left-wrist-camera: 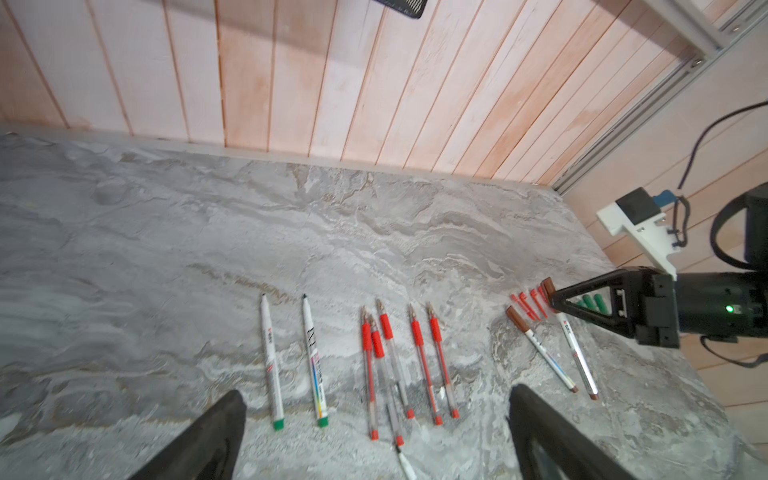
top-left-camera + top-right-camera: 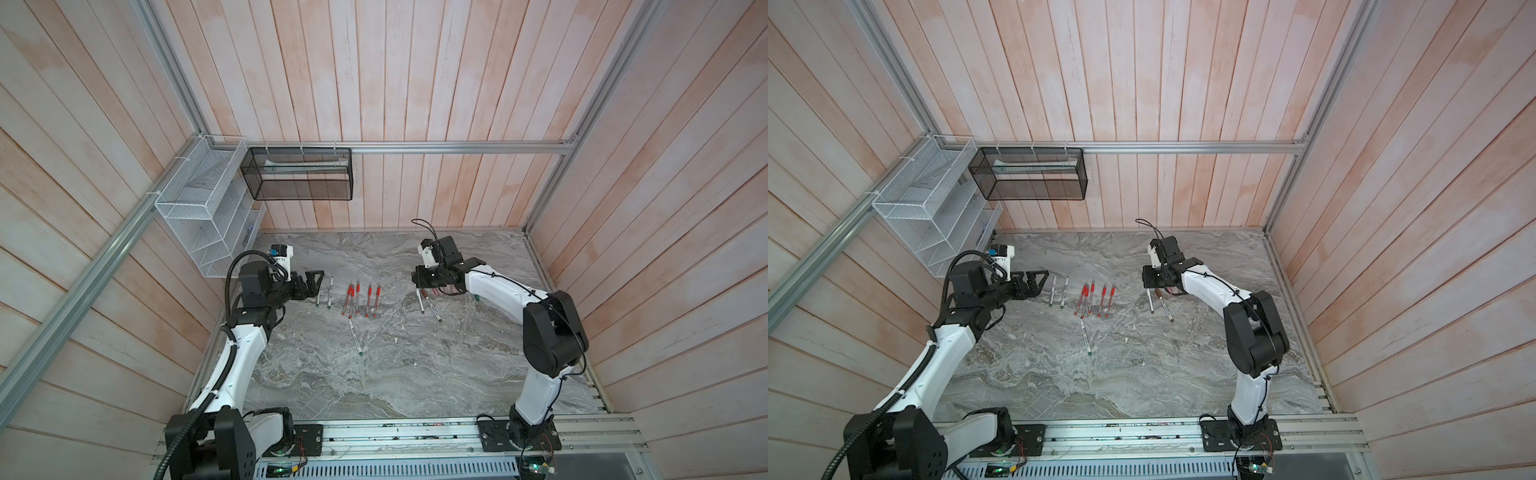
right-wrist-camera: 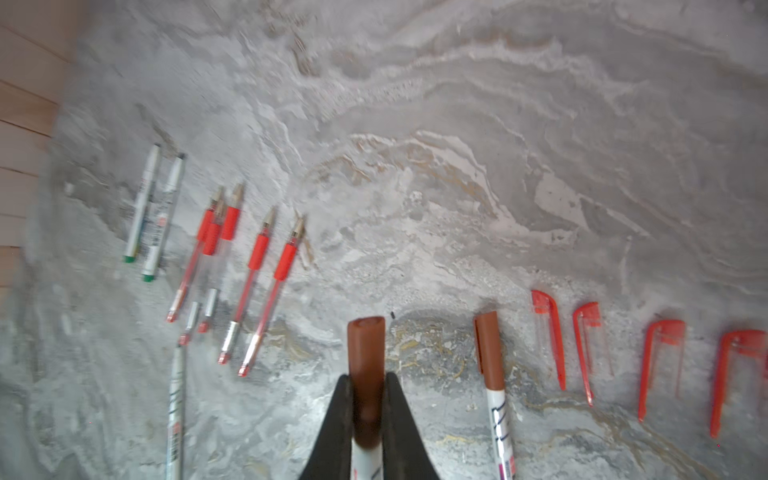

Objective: Open the pen caps
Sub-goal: 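Lift the brown-capped marker with the right gripper while the left moves in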

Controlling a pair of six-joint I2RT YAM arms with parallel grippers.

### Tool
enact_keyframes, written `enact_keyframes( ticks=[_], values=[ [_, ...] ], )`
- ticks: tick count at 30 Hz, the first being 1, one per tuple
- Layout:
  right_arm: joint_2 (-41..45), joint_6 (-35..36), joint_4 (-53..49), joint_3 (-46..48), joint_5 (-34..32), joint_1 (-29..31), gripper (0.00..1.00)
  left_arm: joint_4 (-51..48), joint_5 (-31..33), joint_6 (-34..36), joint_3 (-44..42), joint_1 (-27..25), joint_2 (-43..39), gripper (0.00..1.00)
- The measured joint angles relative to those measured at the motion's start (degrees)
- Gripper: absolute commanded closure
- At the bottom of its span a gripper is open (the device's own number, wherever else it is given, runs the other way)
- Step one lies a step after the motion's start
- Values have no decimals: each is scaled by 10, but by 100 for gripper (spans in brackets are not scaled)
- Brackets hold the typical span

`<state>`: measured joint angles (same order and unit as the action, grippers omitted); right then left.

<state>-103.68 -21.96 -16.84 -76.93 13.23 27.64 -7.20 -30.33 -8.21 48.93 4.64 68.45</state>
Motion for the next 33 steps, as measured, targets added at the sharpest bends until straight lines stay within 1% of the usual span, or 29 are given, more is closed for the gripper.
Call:
enact_keyframes(
  ticks=[5,11,13,17,20,23,28,33],
  values=[
    [85,-69,132,104,49,-15,92,35,-46,-54,47,-12,56,0],
    [133,-178,312,221,111,-15,92,86,-118,-127,56,-25,90,0],
    [136,-213,369,248,129,-15,92,119,-145,-153,45,-30,96,0],
    [139,-277,467,288,154,-15,92,227,-214,-229,-9,-43,98,0],
    [142,-313,533,314,159,-11,93,287,-251,-271,-35,-66,109,0],
    [142,-343,577,325,162,-2,94,323,-280,-289,-37,-99,118,0],
    [142,-365,631,327,162,24,94,349,-297,-290,-37,-146,126,1],
    [142,-382,672,327,162,46,94,346,-299,-283,-37,-179,141,8]
  ],
)
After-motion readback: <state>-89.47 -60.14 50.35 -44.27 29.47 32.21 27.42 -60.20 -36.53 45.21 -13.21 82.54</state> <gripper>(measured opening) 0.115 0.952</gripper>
